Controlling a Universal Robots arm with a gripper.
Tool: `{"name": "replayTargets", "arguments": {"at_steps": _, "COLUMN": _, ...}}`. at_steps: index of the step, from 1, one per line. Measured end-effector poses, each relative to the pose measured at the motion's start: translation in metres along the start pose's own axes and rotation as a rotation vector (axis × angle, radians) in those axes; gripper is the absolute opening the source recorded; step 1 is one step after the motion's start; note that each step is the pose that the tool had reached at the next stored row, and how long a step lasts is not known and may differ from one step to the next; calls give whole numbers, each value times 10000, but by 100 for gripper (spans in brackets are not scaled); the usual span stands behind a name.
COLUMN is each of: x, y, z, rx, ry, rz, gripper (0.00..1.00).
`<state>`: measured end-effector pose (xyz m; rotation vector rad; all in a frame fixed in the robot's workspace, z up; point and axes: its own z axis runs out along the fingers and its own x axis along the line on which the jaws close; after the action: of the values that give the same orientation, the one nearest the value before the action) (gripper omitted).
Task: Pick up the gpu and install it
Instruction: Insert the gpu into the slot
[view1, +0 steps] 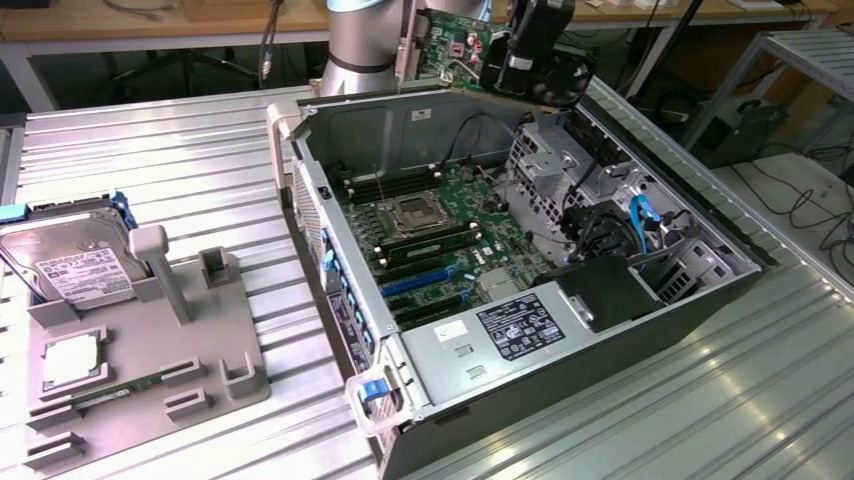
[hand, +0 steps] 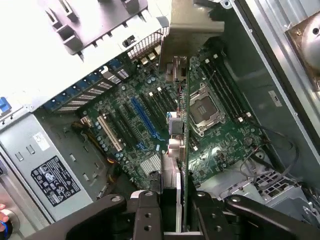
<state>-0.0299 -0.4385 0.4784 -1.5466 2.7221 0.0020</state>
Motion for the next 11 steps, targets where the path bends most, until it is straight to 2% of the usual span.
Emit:
{"name": "replayTargets", "arguments": {"at_steps": 4, "x": 0, "y": 0, "z": 0, "rx": -18, "ry": -8, "rz": -1768, "gripper": 28}}
{"name": "replayTargets", "arguments": {"at_steps": 11, "x": 0, "y": 0, "z": 0, "rx": -24, "ry": -10, "rz": -2358, "gripper": 28}}
